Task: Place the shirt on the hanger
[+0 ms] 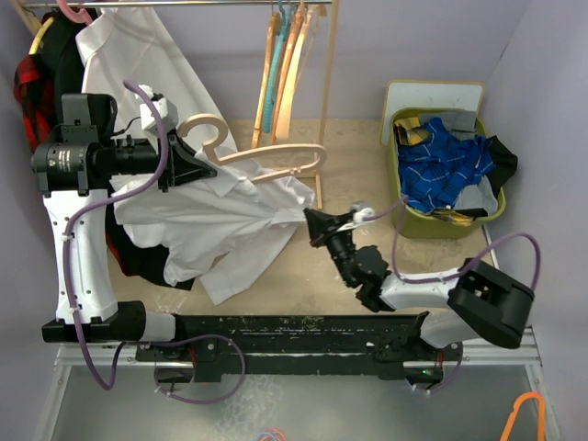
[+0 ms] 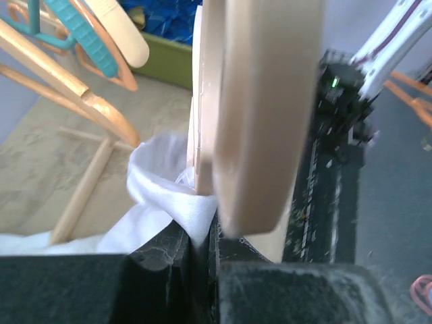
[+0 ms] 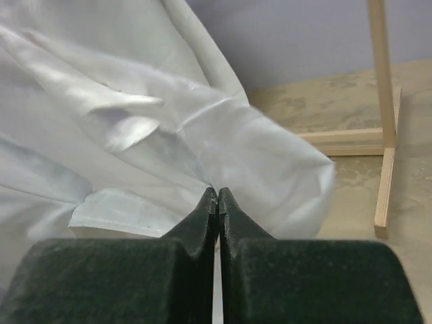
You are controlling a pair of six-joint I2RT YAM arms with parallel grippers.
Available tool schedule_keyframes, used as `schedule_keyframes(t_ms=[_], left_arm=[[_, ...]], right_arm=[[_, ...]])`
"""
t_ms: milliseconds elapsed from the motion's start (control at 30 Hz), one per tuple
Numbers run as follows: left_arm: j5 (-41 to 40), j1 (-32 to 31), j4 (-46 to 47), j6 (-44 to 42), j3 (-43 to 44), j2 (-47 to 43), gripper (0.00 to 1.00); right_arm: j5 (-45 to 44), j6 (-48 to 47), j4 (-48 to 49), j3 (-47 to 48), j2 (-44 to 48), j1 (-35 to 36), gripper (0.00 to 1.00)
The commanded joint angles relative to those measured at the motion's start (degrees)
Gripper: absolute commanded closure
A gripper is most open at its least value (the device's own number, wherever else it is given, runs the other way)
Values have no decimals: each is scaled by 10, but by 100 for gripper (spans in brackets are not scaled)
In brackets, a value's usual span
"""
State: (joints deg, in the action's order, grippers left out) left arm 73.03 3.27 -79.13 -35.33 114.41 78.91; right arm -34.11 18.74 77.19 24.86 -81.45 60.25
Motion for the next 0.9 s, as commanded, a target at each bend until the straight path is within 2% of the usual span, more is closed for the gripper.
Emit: schedule_keyframes(t_ms=[0, 133, 167, 233, 300, 400, 433, 600, 733, 867], left_arm=[[-82, 4, -75, -131, 68, 5, 100], [-109, 4, -95, -187, 86, 8, 100], [-114, 4, -95, -191, 86, 8, 100], [-116, 4, -95, -191, 83, 10, 100], [-110, 4, -95, -189, 77, 10, 100], [-97, 4, -95, -188, 70, 10, 100], [-95, 4, -95, -187, 67, 9, 100], [-85, 3, -92, -182, 56, 5, 100], [-84, 4, -92, -179, 54, 4, 100], [-85, 4, -93, -180, 51, 2, 100]], right_arm=[[77, 159, 38, -61, 65, -73, 100], [177, 267, 38, -98, 77, -157, 100], [197, 277, 48, -105, 74, -172, 95], [230, 259, 67, -113, 78, -180, 65], [270, 211, 62, -106, 90, -180, 45], [302, 168, 60, -92, 110, -180, 5], [320, 164, 48, -85, 113, -180, 1], [377, 160, 26, -42, 89, -180, 0], [427, 178, 63, -2, 24, -180, 0], [426, 193, 94, 26, -19, -180, 0]])
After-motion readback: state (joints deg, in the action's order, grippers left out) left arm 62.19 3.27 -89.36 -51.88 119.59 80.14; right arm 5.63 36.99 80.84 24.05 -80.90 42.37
